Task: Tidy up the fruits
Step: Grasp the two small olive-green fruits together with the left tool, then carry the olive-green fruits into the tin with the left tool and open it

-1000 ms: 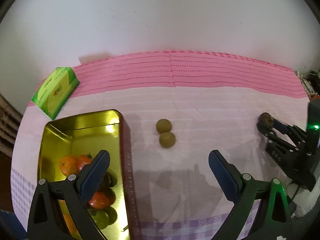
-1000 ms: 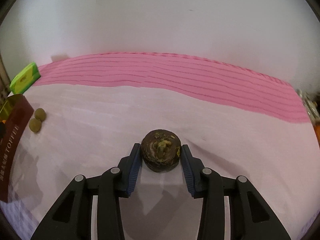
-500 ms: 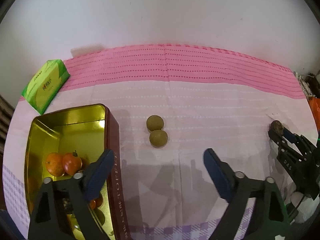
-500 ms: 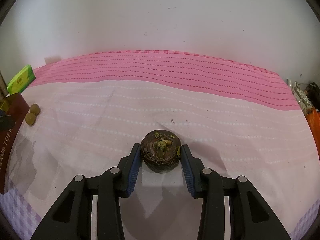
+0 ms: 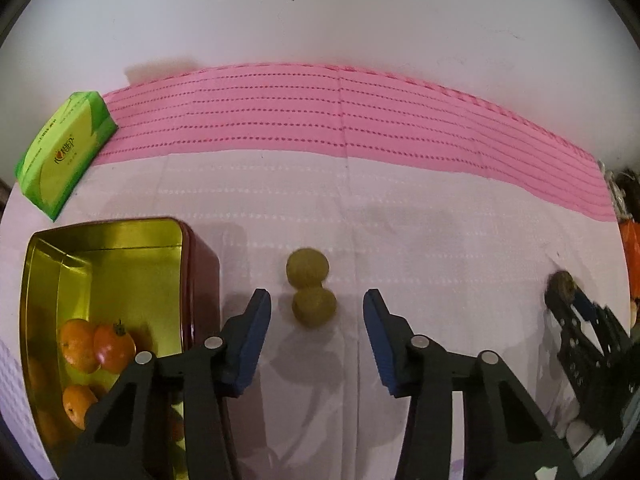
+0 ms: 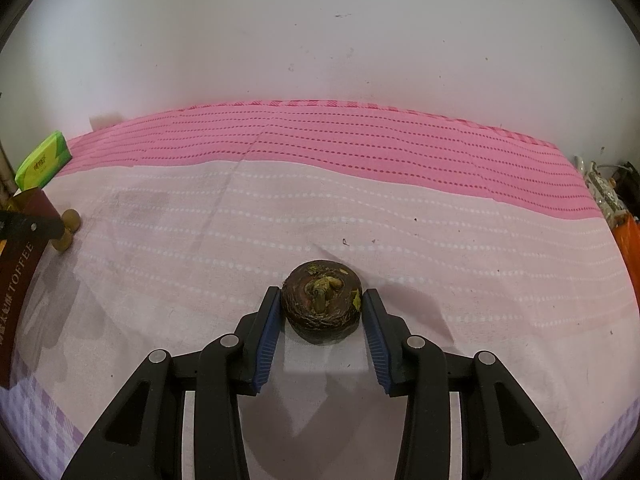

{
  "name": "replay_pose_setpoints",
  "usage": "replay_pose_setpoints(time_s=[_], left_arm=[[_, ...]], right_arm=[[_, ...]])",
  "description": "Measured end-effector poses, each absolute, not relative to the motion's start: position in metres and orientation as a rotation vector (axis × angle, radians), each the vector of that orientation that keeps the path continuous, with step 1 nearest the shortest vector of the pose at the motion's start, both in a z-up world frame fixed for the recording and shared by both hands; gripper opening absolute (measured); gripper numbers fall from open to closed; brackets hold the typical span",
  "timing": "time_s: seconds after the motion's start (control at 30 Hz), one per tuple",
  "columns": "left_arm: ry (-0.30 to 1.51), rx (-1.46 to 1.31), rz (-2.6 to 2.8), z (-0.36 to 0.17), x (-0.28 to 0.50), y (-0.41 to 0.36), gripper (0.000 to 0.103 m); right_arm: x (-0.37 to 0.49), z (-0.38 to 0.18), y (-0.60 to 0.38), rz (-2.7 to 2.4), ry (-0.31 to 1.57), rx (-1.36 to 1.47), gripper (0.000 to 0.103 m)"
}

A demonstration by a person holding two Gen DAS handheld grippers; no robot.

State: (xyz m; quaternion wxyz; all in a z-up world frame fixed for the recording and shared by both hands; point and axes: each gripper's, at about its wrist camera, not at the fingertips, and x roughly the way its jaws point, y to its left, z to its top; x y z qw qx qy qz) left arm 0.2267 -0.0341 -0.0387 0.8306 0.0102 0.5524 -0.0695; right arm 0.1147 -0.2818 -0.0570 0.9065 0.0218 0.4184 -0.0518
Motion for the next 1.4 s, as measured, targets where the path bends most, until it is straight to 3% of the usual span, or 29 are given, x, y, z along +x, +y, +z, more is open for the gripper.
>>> replay_pose_setpoints(time_s=[0.27,0.37,0.5,0.97,1.4], left_arm=[[1.227,0.054,-0.144,-0.049,0.242,-0.040,0.042],[1.244,0.047,-0.139,-0.050,0.245,-0.040,0.030],[1.274,0.035,-0.141,-0.056,0.245,-0.039,0.022],[1.268,0.057,-0.197,-0.050,0.211,-0.041,0.022],[1.211,0.064,-0.234,-0.013,0.164,-0.034,0.022]], right_arm=[[0.115,-0.058,-0.283,-0.113,0.869,0.053,0.055],[0.115,-0.058,-0.284,-0.111,0.870,0.058,0.057],[0.115,-0.059,-0.284,-0.110,0.871,0.056,0.059],[0.116,-0.059,-0.284,-0.107,0.881,0.056,0.073],[0.116,-0.060,-0.284,-0.108,0.882,0.057,0.075]])
